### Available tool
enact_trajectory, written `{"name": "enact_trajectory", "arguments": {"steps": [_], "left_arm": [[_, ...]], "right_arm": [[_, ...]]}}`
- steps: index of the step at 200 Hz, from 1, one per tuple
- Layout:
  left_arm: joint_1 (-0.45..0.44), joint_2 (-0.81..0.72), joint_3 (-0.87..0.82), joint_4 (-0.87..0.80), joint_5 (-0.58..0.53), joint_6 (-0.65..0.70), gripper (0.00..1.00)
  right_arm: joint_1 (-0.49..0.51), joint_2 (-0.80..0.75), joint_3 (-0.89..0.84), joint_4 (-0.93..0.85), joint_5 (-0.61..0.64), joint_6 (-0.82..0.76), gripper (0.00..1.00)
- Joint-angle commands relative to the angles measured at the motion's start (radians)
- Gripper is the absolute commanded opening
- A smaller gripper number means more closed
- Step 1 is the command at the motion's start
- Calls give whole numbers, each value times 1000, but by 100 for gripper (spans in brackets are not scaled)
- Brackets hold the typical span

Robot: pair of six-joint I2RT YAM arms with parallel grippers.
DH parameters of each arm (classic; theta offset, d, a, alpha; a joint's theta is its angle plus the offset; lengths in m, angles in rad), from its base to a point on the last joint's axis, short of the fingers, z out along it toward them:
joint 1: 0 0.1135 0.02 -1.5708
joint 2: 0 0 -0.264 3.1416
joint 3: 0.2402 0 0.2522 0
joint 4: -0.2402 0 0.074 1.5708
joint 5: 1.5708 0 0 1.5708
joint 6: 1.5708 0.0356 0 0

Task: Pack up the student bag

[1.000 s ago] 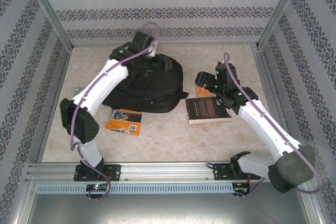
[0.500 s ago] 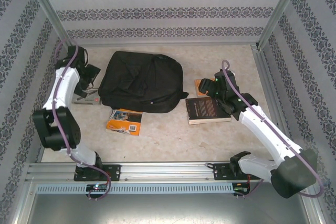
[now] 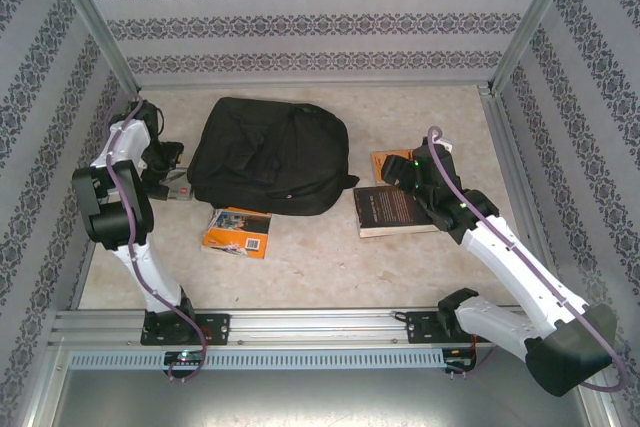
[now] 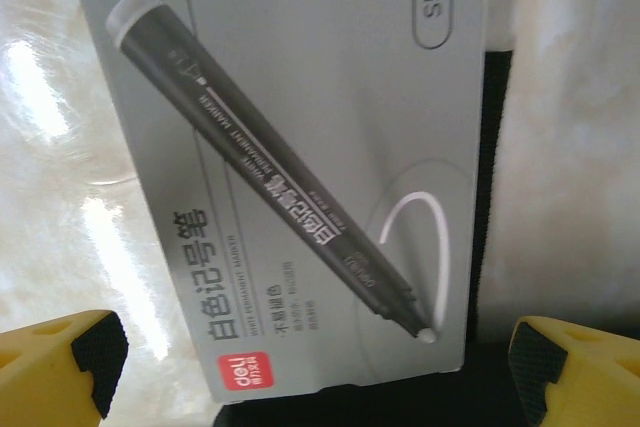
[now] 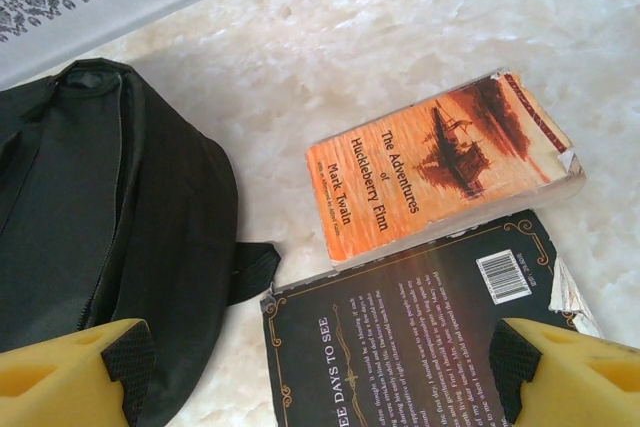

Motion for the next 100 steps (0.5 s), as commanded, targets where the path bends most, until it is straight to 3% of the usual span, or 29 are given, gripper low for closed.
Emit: {"name": "enact_trajectory", "arguments": {"steps": [1, 100], "left_arm": [[20, 27, 7, 17, 4, -47, 100], [40, 136, 67, 46, 24, -54, 100]], "right_arm": [[11, -8, -12, 10, -1, -25, 88], [10, -20, -34, 27, -34, -41, 88]]}}
